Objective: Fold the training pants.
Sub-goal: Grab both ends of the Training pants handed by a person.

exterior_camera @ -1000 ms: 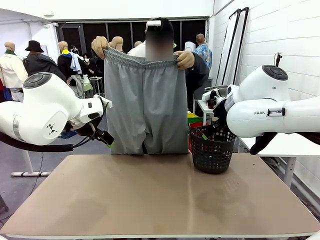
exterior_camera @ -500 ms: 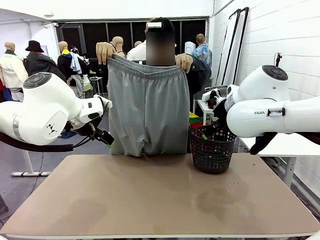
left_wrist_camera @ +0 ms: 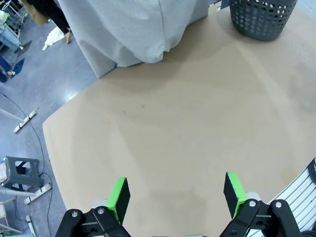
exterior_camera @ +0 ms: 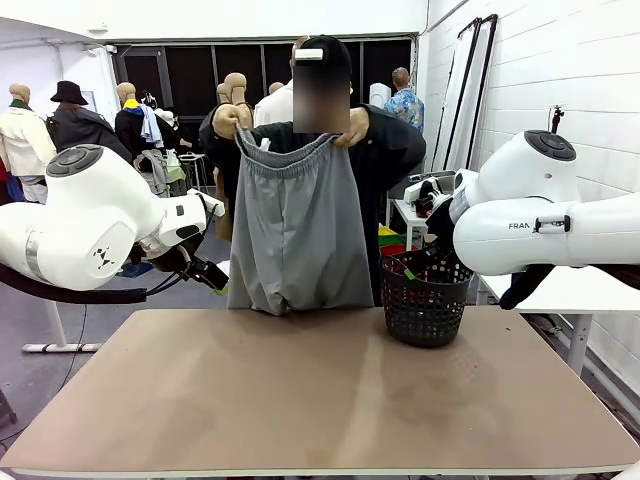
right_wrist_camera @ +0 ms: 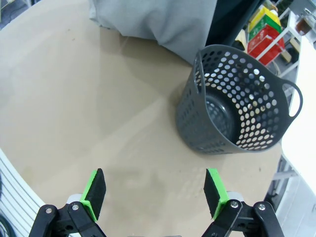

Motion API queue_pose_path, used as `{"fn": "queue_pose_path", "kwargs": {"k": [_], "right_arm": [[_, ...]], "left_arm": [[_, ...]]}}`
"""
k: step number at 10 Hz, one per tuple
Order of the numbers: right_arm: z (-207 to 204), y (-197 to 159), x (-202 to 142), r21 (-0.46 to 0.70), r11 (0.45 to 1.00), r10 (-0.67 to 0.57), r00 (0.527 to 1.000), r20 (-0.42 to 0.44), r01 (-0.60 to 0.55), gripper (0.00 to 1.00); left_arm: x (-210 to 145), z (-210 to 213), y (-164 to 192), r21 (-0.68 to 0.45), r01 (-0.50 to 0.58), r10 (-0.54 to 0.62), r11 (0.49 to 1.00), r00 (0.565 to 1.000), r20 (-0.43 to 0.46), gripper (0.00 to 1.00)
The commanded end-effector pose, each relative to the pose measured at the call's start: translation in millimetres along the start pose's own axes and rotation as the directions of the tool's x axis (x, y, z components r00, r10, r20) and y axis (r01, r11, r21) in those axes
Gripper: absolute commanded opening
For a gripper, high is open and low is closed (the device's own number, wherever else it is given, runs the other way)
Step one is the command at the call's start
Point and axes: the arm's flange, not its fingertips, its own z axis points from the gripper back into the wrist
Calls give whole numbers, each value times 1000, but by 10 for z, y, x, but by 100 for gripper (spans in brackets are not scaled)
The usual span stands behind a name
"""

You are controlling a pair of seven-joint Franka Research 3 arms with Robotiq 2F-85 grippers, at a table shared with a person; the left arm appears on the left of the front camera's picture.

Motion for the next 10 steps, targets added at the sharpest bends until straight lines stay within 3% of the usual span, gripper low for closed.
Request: {"fn": "queue_pose_path", "kwargs": {"k": [1, 10], "right_arm": [[1, 3, 1, 2, 1000, 0, 1000, 1, 0, 100], [1, 3, 1, 2, 1000, 0, 1000, 1, 0, 100]], "left_arm": [[-1, 0, 10, -3, 7, -7, 1000, 1000, 0, 100], [-1, 0, 10, -3, 7, -7, 1000, 1000, 0, 100]]}}
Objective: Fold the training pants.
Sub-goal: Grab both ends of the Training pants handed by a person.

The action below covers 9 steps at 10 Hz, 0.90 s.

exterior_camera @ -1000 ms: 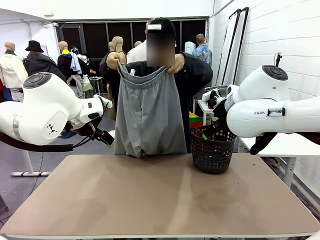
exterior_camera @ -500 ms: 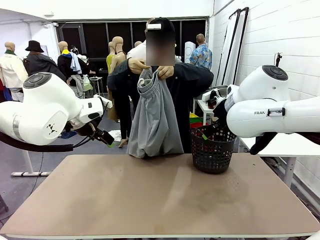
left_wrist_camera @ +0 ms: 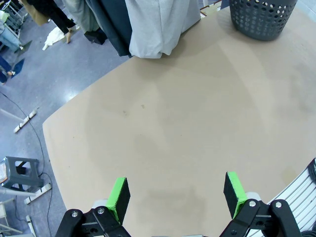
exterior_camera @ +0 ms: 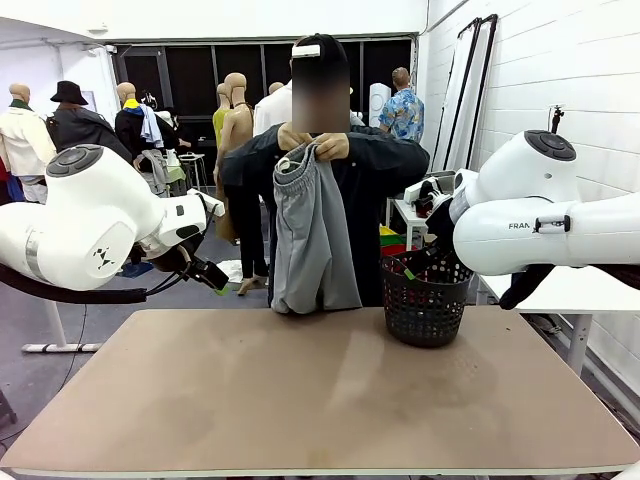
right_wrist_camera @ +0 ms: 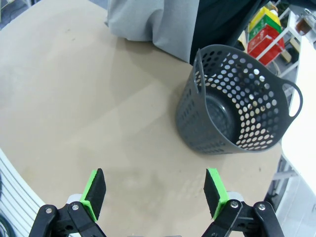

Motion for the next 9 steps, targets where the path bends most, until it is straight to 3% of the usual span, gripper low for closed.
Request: {"fn": "queue_pose_path", "kwargs": {"k": [1, 9], "right_arm": [[1, 3, 1, 2, 1000, 0, 1000, 1, 0, 100], [1, 3, 1, 2, 1000, 0, 1000, 1, 0, 100]], "left_arm": [[-1, 0, 10, -3, 7, -7, 1000, 1000, 0, 100], [-1, 0, 10, -3, 7, -7, 1000, 1000, 0, 100]]}}
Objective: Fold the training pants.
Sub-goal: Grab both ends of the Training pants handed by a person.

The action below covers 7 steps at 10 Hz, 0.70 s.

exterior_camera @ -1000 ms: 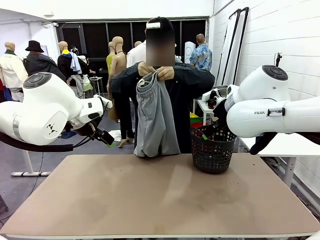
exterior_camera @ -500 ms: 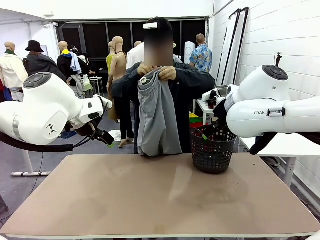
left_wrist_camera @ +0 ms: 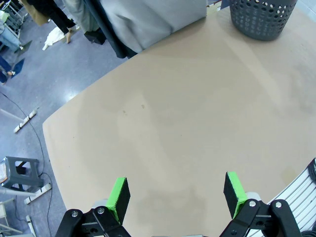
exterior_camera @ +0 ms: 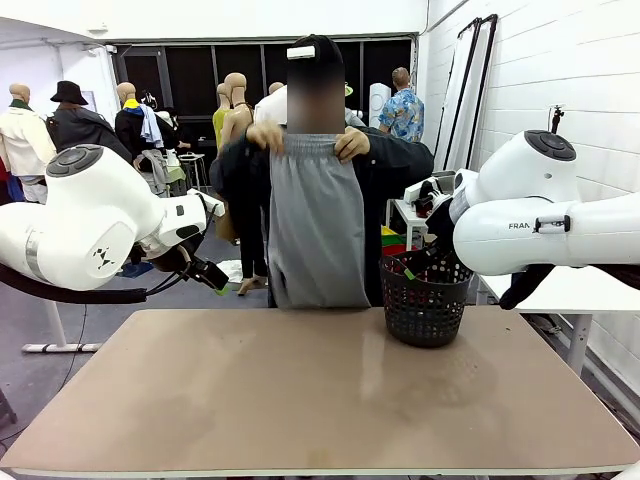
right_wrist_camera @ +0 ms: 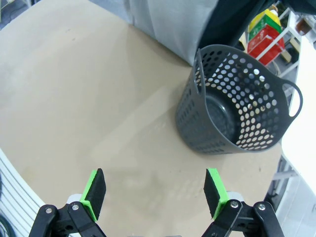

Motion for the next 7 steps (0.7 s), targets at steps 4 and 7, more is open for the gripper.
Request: {"fn": "queue_pose_path", "kwargs": {"k": [4, 7], "right_arm": [[1, 3, 1, 2, 1000, 0, 1000, 1, 0, 100], [1, 3, 1, 2, 1000, 0, 1000, 1, 0, 100]], "left_arm": [[-1, 0, 10, -3, 7, -7, 1000, 1000, 0, 100], [-1, 0, 10, -3, 7, -7, 1000, 1000, 0, 100]]}}
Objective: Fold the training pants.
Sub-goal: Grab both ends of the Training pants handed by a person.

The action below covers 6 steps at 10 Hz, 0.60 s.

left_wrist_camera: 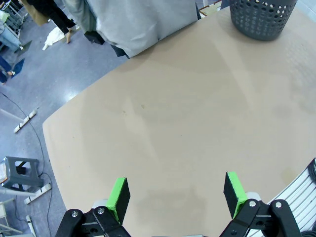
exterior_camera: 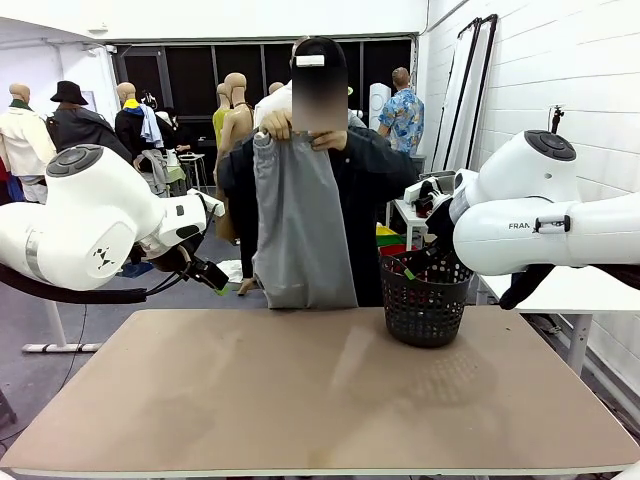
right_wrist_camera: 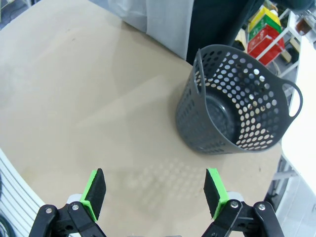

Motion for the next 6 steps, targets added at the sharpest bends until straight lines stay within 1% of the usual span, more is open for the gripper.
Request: {"fn": "queue_pose_path", "kwargs": {"k": [1, 6], "right_arm": [[1, 3, 1, 2, 1000, 0, 1000, 1, 0, 100], [1, 3, 1, 2, 1000, 0, 1000, 1, 0, 100]], "left_arm": [[-1, 0, 10, -3, 7, -7, 1000, 1000, 0, 100], [-1, 0, 10, -3, 7, -7, 1000, 1000, 0, 100]]}}
